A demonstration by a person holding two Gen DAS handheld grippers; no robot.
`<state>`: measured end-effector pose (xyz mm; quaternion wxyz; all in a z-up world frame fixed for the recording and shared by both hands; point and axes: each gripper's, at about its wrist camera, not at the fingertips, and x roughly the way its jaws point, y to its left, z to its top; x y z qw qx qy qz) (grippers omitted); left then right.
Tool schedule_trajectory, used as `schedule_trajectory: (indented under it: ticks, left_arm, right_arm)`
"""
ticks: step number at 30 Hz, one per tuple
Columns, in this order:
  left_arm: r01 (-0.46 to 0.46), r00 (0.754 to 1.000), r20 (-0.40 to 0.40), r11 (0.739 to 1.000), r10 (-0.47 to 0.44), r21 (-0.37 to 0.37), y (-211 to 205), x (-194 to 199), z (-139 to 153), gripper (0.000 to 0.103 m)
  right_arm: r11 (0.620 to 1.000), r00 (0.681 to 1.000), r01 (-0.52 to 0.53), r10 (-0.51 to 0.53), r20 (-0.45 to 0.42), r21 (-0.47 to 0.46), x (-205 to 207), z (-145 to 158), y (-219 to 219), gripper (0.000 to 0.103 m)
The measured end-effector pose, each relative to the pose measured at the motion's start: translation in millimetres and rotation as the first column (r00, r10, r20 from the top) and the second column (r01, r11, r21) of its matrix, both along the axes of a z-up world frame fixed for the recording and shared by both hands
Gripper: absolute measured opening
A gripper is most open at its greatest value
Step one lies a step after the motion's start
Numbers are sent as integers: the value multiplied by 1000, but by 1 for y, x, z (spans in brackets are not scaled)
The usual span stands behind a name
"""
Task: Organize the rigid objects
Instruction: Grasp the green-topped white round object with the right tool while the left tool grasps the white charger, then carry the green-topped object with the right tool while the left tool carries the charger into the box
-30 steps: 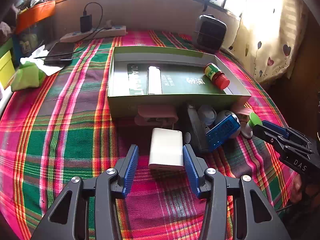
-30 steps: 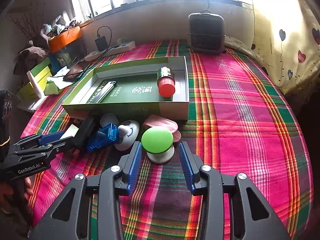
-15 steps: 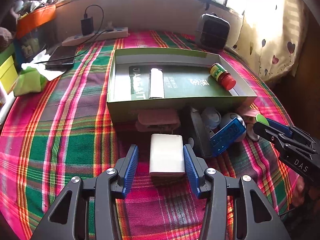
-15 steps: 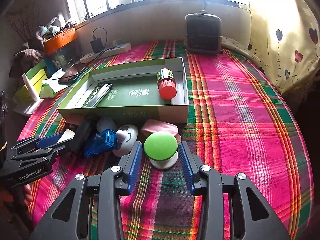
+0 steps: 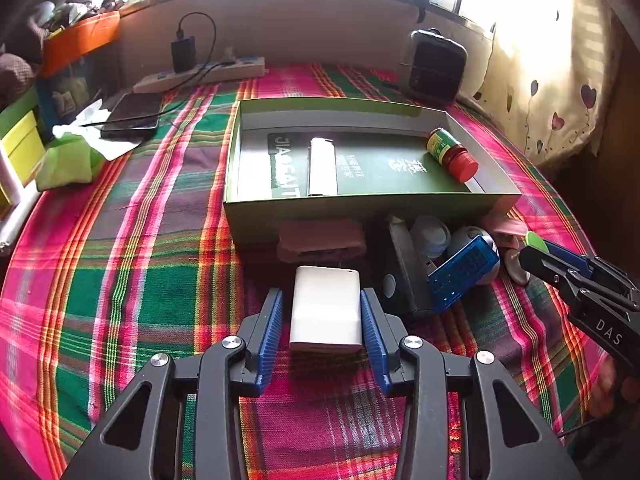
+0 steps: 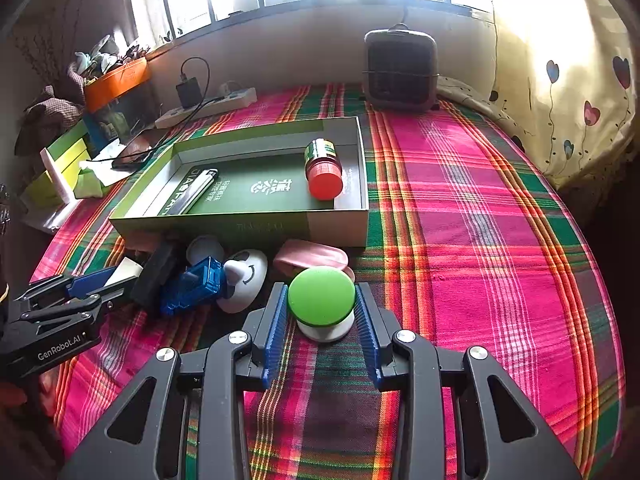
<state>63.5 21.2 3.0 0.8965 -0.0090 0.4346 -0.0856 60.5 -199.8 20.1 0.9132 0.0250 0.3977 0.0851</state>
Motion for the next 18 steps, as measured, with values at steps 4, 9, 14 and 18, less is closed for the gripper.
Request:
schedule_trajectory:
  ticks: [4, 9, 14, 18]
  left_arm:
    - [-8, 1000, 0, 1000, 8, -9, 3, -1, 0, 33]
    - [-8, 1000, 1, 1000, 8, -12, 3, -2, 0, 33]
    - [-8, 1000, 1, 1000, 8, -17, 4, -3, 0, 33]
    - [-8, 1000, 0, 1000, 8, -20, 5, -4, 1, 33]
  right_arm:
    - [1000, 1000, 4, -4, -1, 12, -1, 0, -2, 35]
    - [1000, 1000, 4, -4, -3, 15, -3, 1, -2, 35]
    - [1000, 1000, 5, -5, -2, 18, -3, 1, -3, 35]
    - [1000, 1000, 2, -2, 0, 19, -4, 1, -2, 35]
